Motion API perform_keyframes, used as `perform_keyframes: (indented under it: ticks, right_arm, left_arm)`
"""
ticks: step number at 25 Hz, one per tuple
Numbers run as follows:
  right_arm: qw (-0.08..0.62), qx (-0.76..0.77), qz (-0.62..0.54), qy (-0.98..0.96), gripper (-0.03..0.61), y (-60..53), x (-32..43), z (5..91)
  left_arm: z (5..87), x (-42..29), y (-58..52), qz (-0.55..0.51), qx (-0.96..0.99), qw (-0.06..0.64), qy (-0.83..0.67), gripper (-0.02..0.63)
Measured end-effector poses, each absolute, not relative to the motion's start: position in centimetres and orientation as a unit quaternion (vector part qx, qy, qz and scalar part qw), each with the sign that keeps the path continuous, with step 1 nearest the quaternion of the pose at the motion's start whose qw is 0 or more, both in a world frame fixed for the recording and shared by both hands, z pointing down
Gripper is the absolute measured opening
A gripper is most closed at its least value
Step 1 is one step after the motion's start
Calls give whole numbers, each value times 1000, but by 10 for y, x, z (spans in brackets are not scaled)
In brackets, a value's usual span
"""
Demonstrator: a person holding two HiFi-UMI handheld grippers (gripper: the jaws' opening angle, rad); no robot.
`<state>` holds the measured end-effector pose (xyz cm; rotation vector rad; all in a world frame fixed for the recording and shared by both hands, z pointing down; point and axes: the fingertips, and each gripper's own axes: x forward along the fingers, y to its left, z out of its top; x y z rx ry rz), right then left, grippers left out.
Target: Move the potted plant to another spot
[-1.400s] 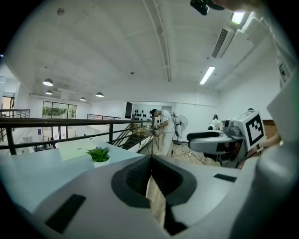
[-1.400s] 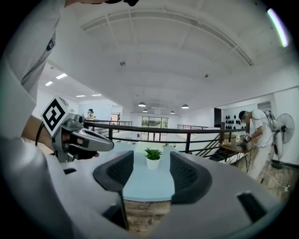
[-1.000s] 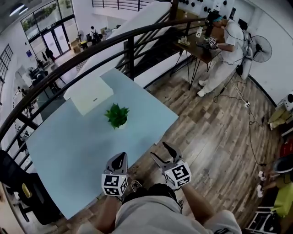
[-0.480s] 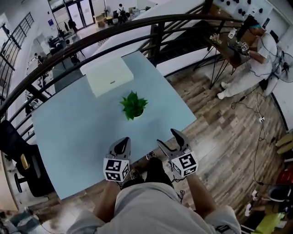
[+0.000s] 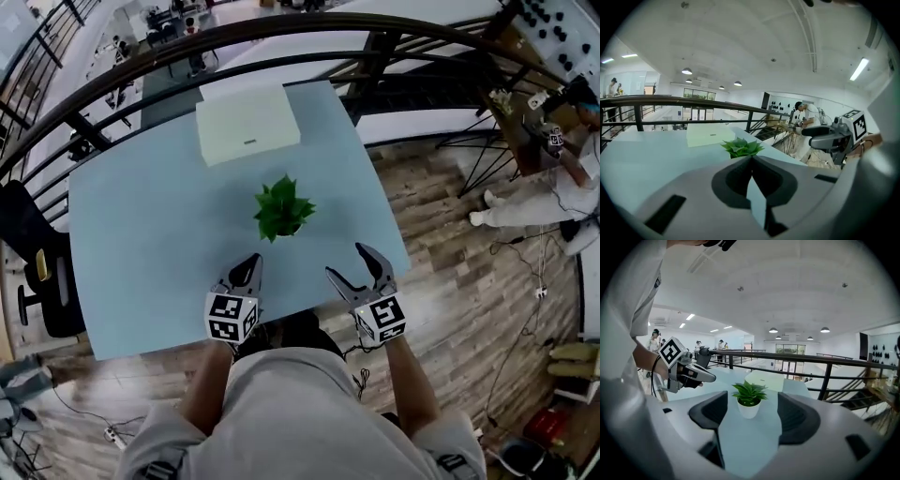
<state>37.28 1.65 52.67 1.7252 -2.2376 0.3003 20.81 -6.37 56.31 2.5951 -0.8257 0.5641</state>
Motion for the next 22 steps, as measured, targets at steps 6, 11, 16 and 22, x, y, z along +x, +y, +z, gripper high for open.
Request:
perform_keyframes:
  ticks: [6, 11, 16, 22]
  right_arm:
    - [175, 536, 112, -818, 373, -17, 384, 558]
    - [182, 486, 127, -845, 393, -44, 379, 586]
    - [171, 449, 160, -862, 422, -69, 365, 615]
    - [185, 413, 154, -878, 442, -88, 345, 639]
  left_arm:
    - [577, 211, -89, 216, 896, 183, -342, 12]
    - [587, 201, -95, 218, 873, 203, -387, 12]
    - [593, 176, -95, 227, 848, 214, -429, 12]
    - [600, 149, -93, 227, 820, 229, -473, 12]
